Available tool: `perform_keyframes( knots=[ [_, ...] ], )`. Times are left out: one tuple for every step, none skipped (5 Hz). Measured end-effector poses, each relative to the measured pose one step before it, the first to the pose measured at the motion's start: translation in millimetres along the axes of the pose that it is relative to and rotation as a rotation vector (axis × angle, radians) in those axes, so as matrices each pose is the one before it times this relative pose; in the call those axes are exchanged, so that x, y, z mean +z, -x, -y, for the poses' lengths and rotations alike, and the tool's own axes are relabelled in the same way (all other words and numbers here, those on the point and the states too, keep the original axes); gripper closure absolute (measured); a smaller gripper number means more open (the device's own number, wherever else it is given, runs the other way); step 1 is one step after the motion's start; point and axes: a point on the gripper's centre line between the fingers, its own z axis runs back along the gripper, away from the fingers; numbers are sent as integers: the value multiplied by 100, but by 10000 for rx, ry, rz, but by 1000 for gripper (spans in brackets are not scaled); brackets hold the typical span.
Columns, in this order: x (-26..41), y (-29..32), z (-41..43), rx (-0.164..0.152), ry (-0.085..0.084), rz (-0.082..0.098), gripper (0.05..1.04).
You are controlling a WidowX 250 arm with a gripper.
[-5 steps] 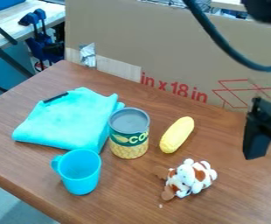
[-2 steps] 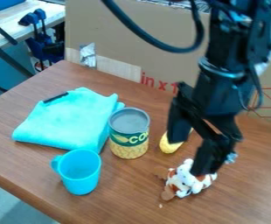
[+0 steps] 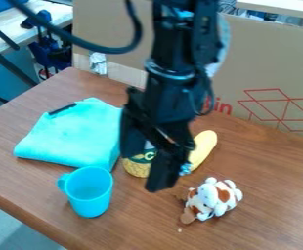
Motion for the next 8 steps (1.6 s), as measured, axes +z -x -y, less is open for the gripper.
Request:
perform_keyframes(
  knots=[
    [-819,2136,-1645,553,-138,280,81],
    [-1354,1380,-1842,818,-107,-159,81],
    [-491,120,-2118,595,-117,284,81],
    [-810,-279,-1039,477,57,241,81],
    [-1089,-1074,988,-36,440,109,81],
    [-628,-601,949,-92,252,21,81],
    [-491,-522,677,-105,153,70,81],
    [-866,-64,272,-3,154,-281,81]
  ],
)
